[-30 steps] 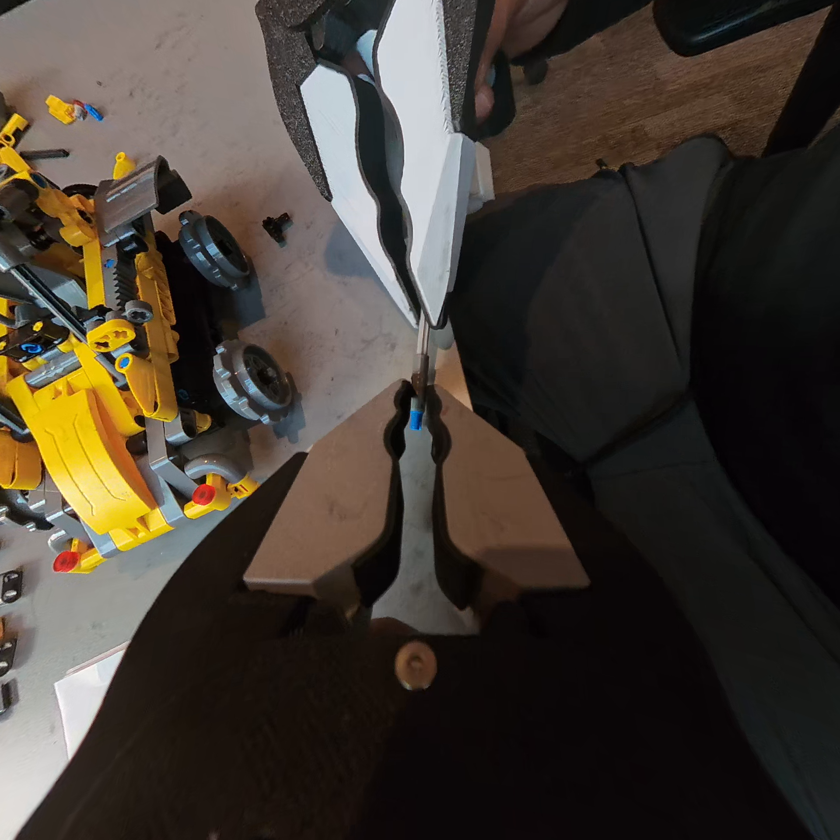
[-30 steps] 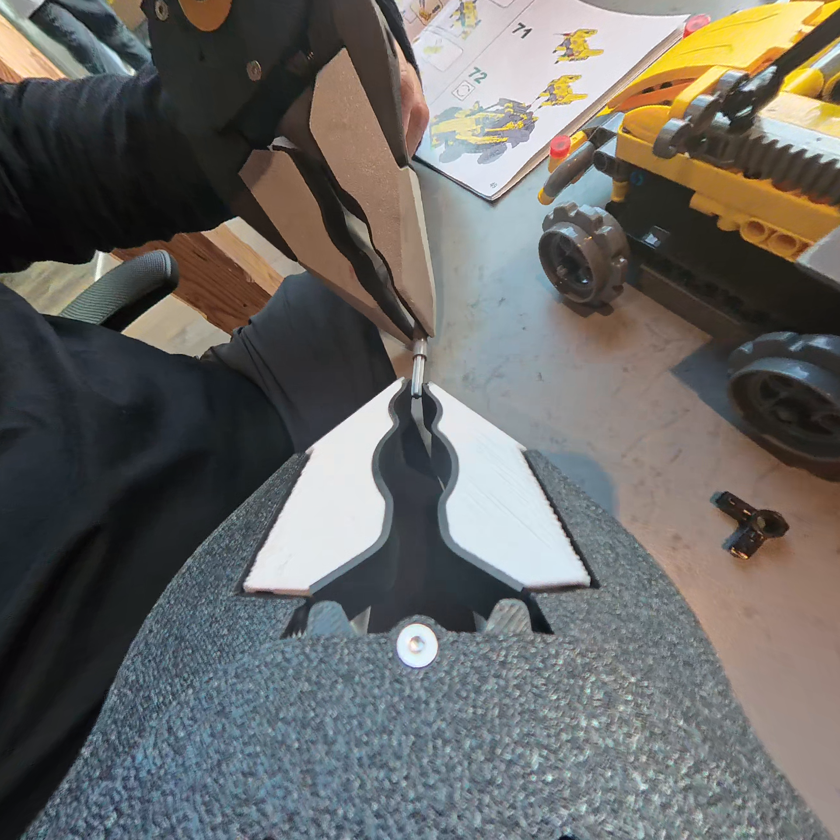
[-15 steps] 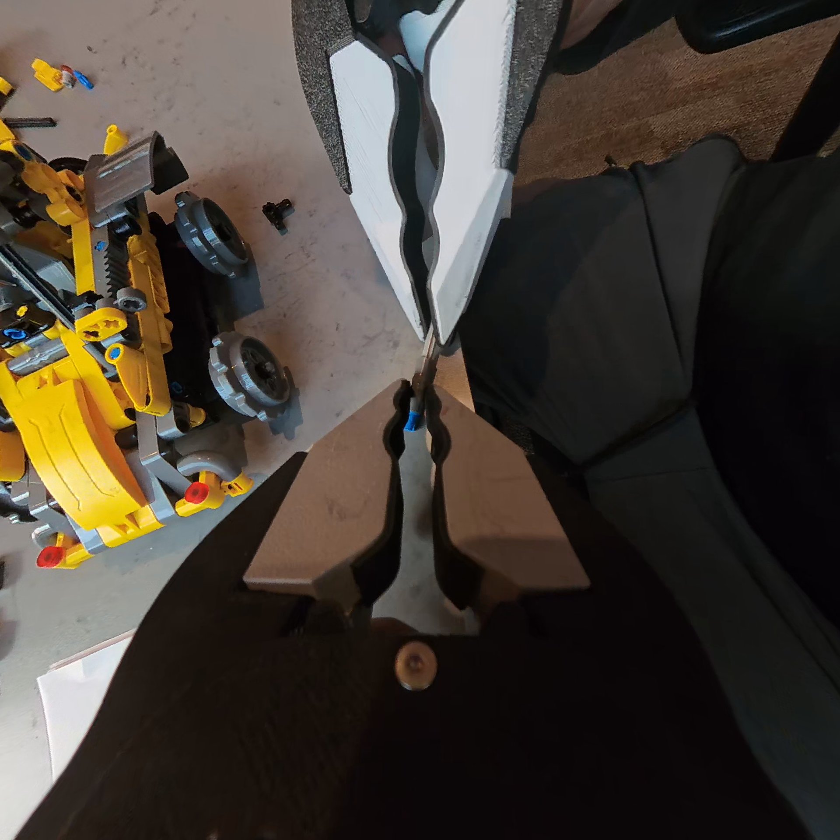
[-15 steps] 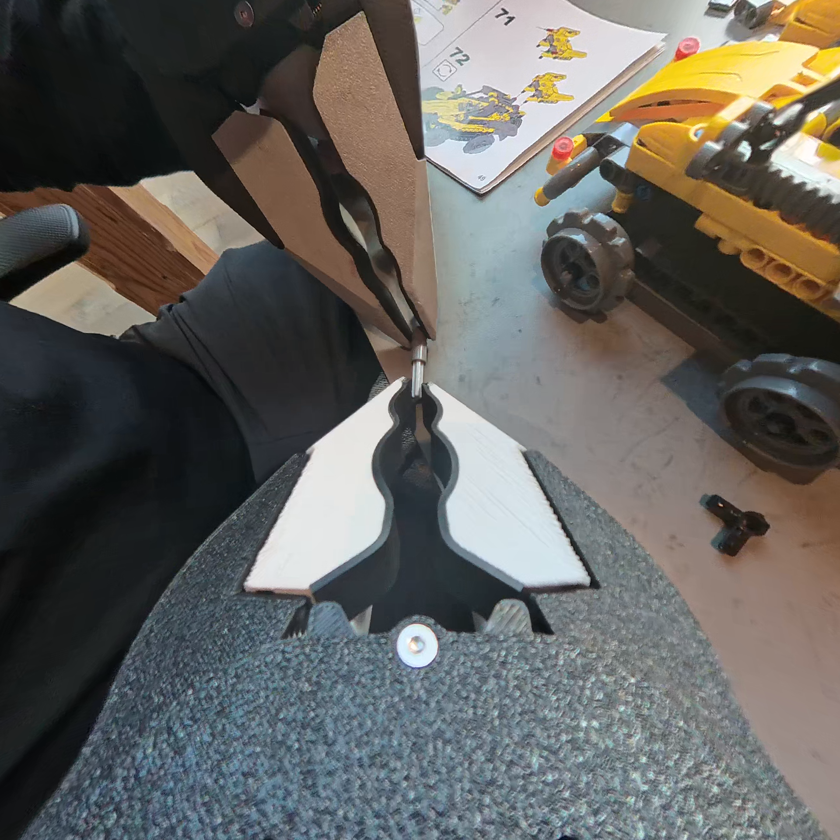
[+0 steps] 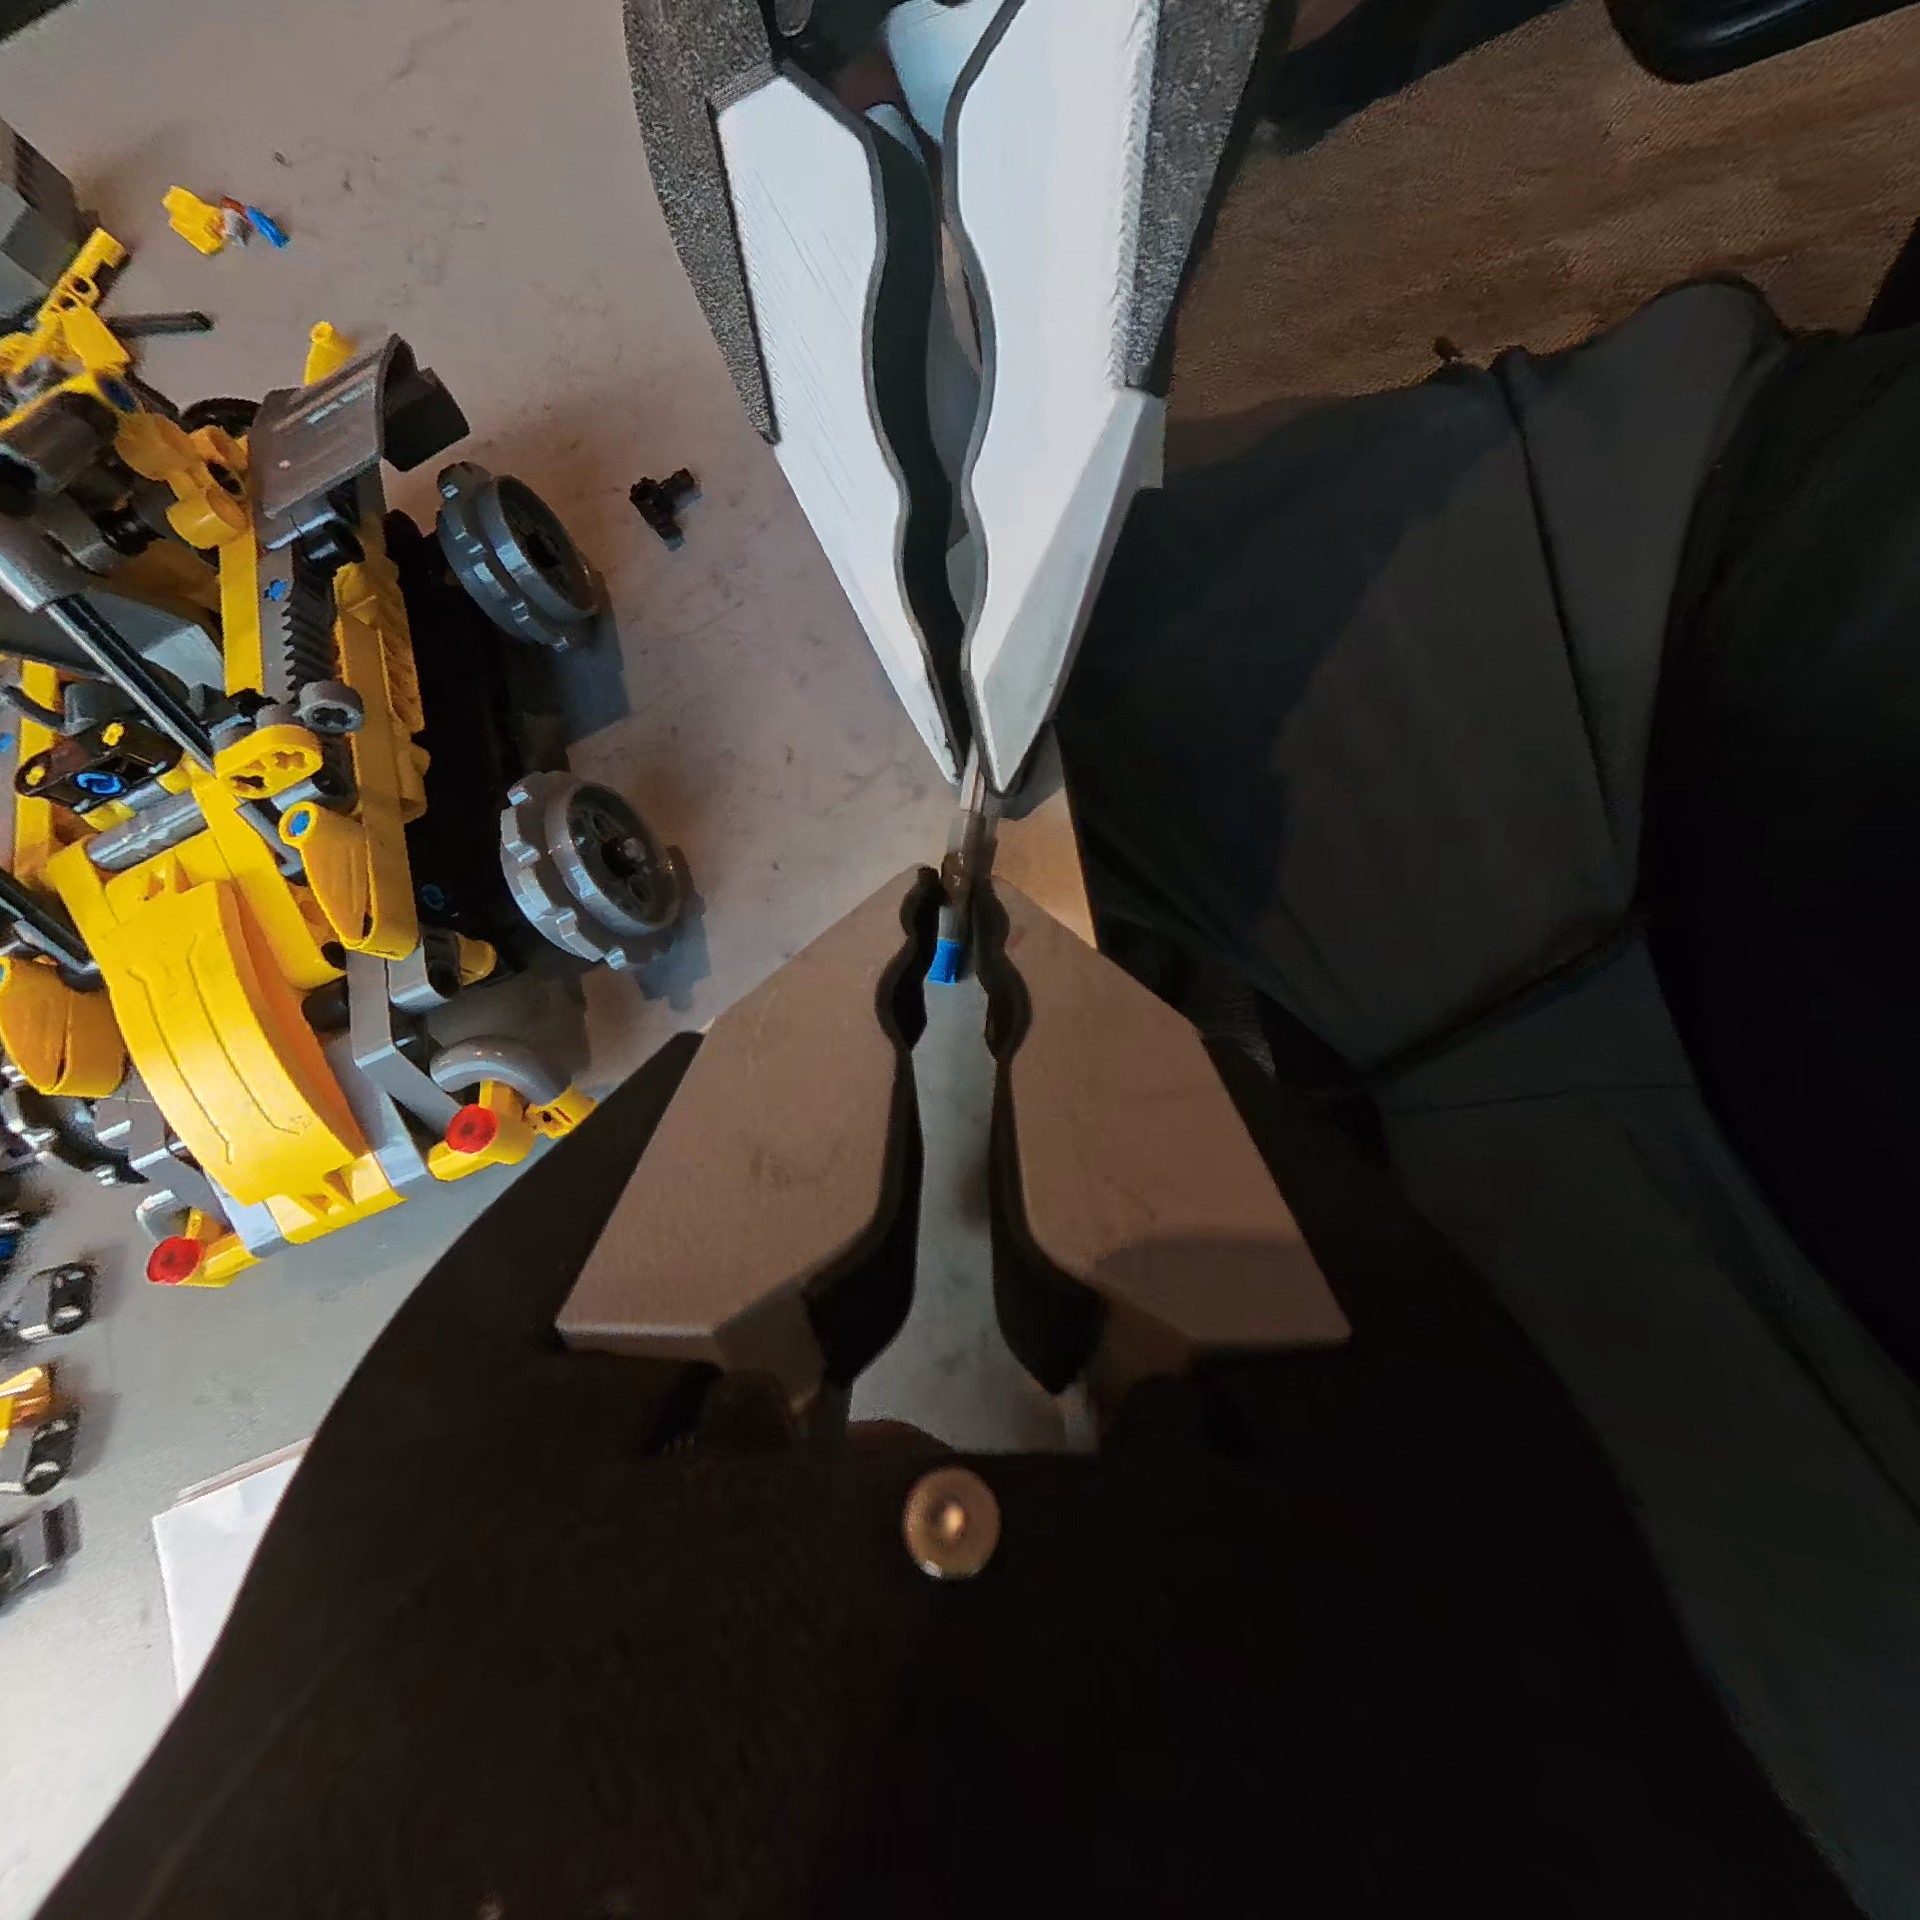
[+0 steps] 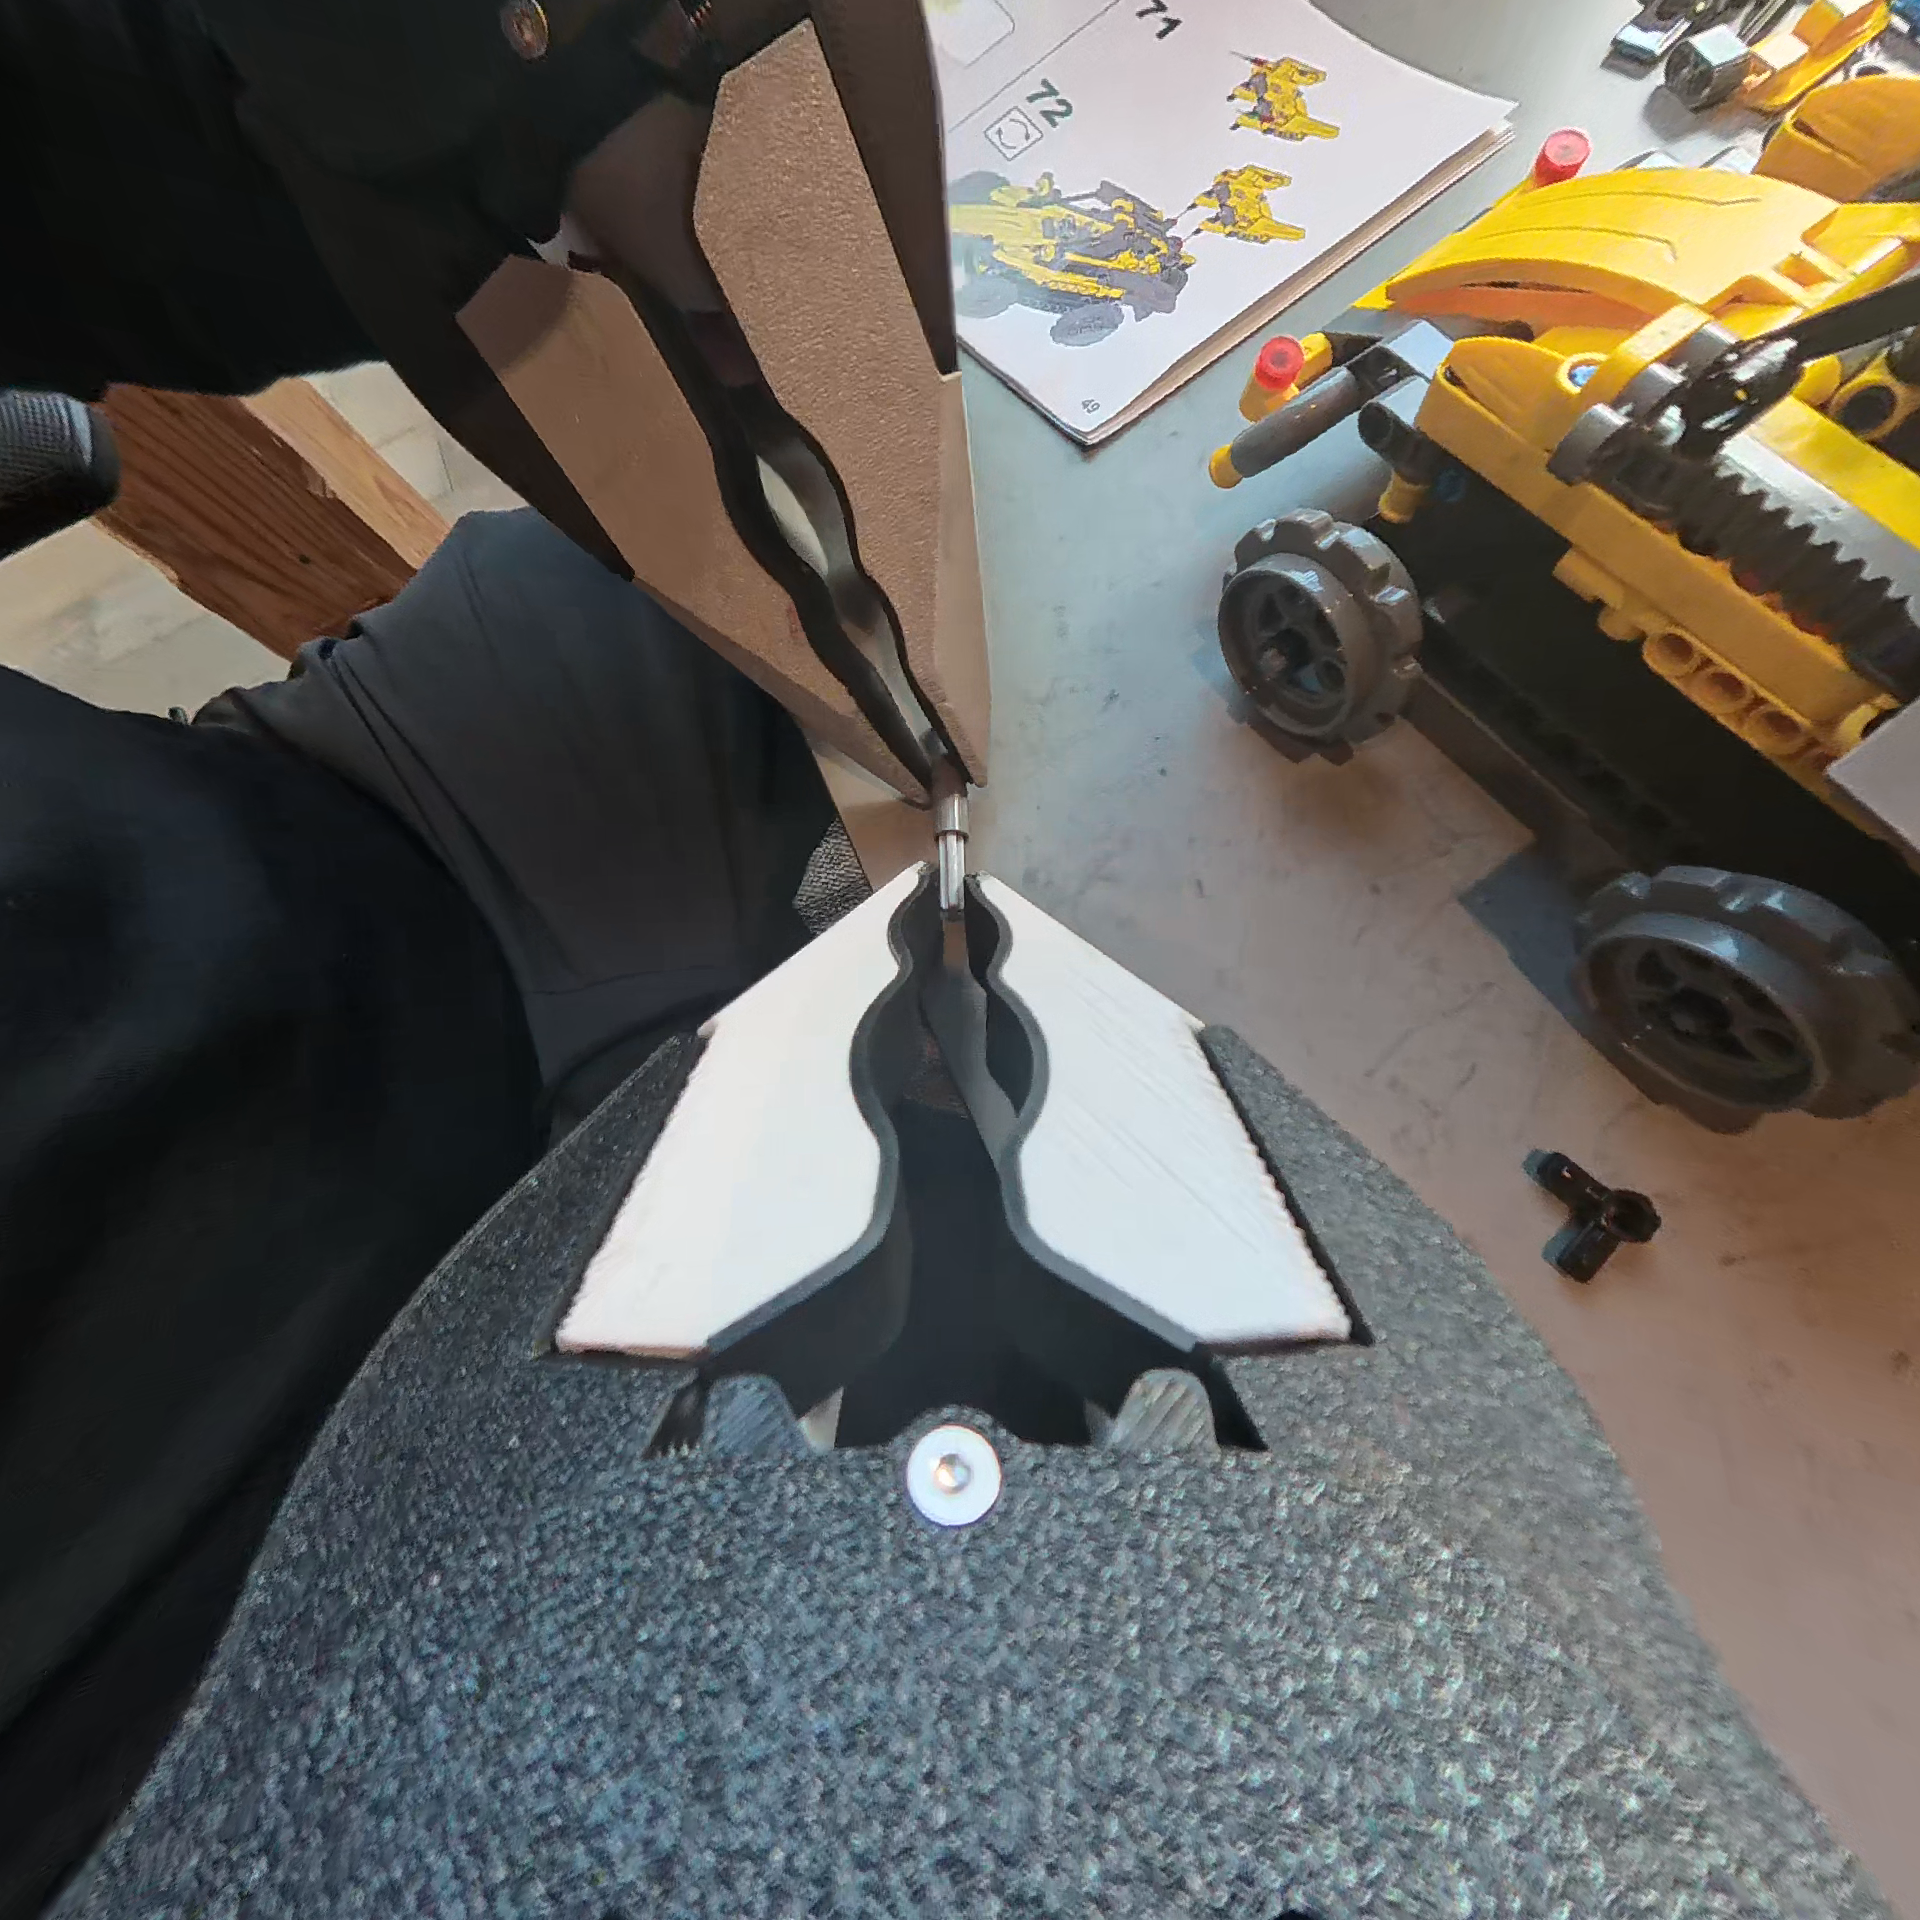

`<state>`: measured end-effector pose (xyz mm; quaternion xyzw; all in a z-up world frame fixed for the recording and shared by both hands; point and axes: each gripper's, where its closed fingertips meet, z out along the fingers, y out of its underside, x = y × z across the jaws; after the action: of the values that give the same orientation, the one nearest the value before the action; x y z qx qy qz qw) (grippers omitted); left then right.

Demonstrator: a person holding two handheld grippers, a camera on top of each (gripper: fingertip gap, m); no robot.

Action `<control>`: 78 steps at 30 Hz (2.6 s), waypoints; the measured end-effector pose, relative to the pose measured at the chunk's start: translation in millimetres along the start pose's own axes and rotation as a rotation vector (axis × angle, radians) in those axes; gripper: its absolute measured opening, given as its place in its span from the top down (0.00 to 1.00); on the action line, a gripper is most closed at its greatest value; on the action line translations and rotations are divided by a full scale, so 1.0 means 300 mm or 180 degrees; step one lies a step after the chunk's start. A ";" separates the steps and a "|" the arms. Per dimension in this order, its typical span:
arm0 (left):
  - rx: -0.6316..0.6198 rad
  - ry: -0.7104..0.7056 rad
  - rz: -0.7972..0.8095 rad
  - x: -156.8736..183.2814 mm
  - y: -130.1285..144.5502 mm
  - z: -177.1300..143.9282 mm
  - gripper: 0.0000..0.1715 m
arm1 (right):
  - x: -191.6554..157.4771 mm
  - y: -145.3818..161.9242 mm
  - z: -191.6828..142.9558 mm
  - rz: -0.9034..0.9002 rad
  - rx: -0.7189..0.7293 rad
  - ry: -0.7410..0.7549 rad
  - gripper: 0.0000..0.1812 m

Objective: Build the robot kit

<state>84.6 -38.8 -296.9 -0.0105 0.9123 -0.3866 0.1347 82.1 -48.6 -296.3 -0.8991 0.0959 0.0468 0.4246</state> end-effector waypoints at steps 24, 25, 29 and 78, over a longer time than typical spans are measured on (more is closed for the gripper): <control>-0.0067 -0.0266 -0.0086 -0.040 0.010 0.003 0.99 | 0.063 0.042 -0.083 -0.0078 0.0148 0.0252 0.99; -0.0067 -0.0261 -0.0093 -0.040 0.010 0.003 0.98 | 0.062 0.040 -0.088 -0.0089 0.0156 0.0239 1.00; -0.0068 -0.0271 -0.0080 -0.040 0.010 0.003 0.99 | 0.052 0.045 -0.092 -0.0106 0.0114 0.0160 1.00; -0.0115 -0.0138 -0.0232 -0.038 0.014 0.004 0.99 | 0.067 -0.001 0.004 -0.1200 -0.0830 0.0129 1.00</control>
<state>96.1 -35.1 -297.9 -0.0546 0.9150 -0.3745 0.1400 101.9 -50.2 -300.1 -0.9491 -0.0722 -0.0394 0.3040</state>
